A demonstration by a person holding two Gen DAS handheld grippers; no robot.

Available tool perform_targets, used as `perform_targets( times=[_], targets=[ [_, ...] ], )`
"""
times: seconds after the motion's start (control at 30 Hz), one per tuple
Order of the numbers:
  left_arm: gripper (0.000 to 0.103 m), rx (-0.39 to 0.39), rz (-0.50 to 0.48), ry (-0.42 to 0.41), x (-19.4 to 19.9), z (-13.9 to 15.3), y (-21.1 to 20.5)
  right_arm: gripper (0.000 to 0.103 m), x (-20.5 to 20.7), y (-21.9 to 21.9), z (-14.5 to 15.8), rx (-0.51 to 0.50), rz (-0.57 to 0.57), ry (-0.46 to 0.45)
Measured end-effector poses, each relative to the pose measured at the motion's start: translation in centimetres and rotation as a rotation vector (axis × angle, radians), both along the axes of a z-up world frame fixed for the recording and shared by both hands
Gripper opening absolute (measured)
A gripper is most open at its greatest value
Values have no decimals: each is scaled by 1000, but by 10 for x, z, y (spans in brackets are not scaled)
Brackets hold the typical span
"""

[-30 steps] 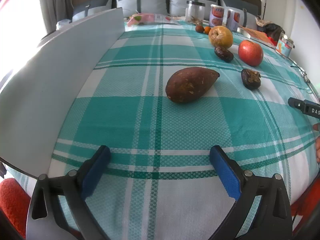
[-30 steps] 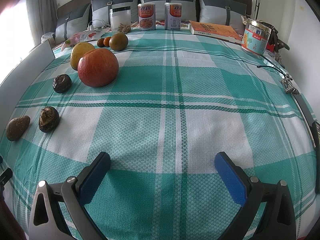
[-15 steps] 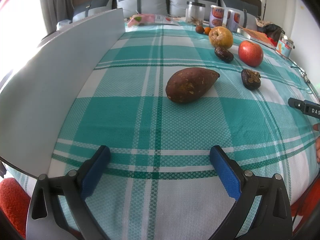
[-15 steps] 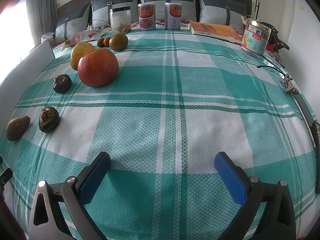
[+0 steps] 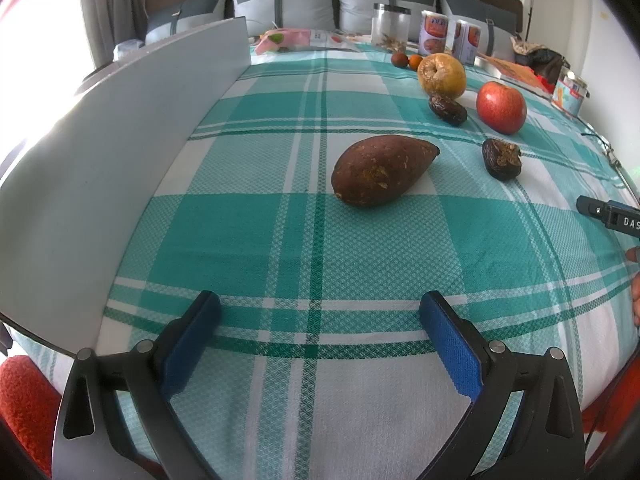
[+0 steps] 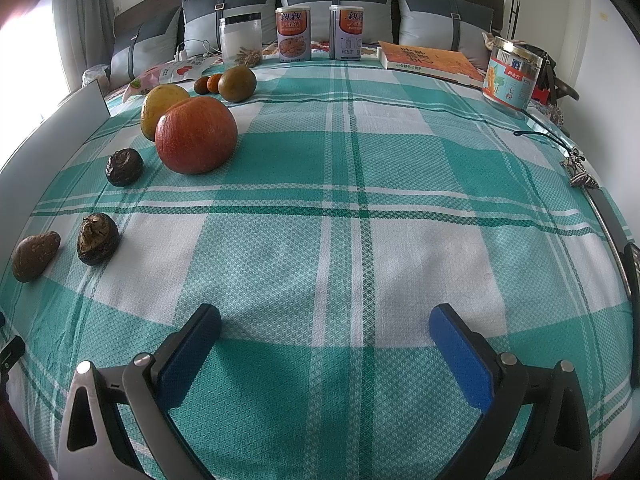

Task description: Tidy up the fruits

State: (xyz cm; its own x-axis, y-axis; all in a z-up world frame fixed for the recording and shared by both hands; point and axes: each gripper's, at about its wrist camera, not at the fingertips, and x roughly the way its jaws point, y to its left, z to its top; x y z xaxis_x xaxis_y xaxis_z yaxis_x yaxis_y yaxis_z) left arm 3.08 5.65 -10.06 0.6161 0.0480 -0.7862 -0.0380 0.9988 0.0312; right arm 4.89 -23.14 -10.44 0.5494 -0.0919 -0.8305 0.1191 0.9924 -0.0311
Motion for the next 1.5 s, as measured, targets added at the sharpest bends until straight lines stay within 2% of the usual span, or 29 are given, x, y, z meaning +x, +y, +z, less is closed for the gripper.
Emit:
perform_targets(
  times=[1.3,1.4,1.5],
  targets=[
    [101,-1,1,-2,-1,-1,0,103,0,0,0,0,-1,0],
    [101,-7,-4,20,1,-1,1,103,0,-1,0,0,-1,0],
    [100,-32,-51,106,12,5,5,103,0,0,0,0,-1,0]
  ],
)
